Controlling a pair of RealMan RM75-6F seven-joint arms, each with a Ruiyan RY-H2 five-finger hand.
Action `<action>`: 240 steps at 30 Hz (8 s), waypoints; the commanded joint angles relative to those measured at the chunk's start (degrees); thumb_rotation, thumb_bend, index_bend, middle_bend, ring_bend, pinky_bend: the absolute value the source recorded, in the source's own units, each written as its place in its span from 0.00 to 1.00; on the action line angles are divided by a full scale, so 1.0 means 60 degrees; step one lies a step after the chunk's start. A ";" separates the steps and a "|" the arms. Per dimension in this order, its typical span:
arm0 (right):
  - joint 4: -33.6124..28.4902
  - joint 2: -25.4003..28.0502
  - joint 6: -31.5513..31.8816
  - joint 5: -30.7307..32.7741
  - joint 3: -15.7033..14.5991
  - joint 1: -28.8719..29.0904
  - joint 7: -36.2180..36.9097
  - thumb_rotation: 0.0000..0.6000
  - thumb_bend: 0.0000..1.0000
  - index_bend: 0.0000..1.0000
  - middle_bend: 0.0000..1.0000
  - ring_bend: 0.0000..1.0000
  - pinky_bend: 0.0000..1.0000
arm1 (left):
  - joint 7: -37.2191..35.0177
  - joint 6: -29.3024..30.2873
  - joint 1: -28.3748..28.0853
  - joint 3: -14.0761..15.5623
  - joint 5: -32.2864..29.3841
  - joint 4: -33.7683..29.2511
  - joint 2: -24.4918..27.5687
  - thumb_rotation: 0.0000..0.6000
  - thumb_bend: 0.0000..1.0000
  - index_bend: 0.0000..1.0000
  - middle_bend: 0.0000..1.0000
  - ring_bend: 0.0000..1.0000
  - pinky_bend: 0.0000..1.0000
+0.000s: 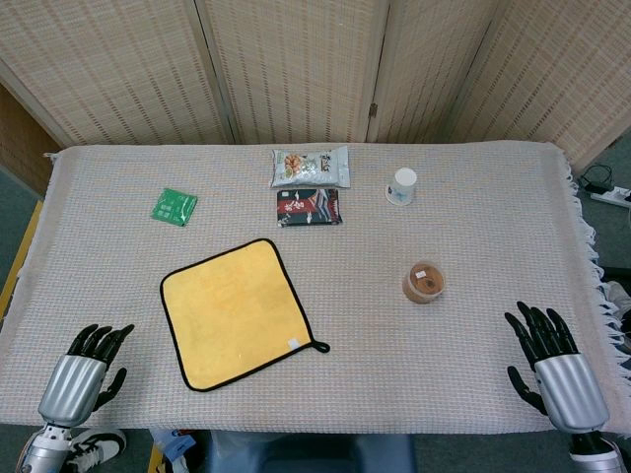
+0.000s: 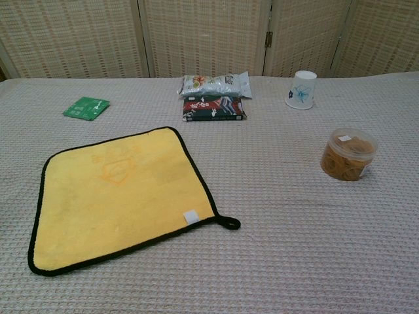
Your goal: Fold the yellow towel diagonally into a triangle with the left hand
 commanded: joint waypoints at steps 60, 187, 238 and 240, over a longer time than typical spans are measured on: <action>-0.0038 0.0053 -0.0024 -0.0322 -0.0097 0.0156 0.0241 1.00 0.45 0.00 0.00 0.00 0.00 | -0.2983 0.0948 -0.0133 0.0708 0.1213 0.7867 -0.5674 1.00 0.23 0.51 1.00 1.00 1.00; 0.0265 0.0974 -0.0169 0.2683 0.1148 -0.0194 0.2533 1.00 0.45 0.00 0.00 0.00 0.00 | -0.5057 -0.6286 -0.8789 -0.2632 -0.2914 1.3221 -0.8842 1.00 0.48 0.55 1.00 1.00 1.00; 0.0137 0.1067 -0.0150 0.2292 0.1056 -0.0233 0.2596 1.00 0.45 0.00 0.00 0.00 0.00 | -0.4600 -0.5065 -0.8924 -0.2597 -0.3285 1.3057 -0.8656 1.00 0.47 0.27 1.00 1.00 1.00; 0.0105 0.1046 -0.0067 0.2069 0.0993 -0.0233 0.2564 1.00 0.45 0.00 0.00 0.00 0.00 | -0.4719 -0.4309 -0.8445 -0.2392 -0.3090 1.2678 -0.8431 1.00 0.45 0.25 1.00 1.00 1.00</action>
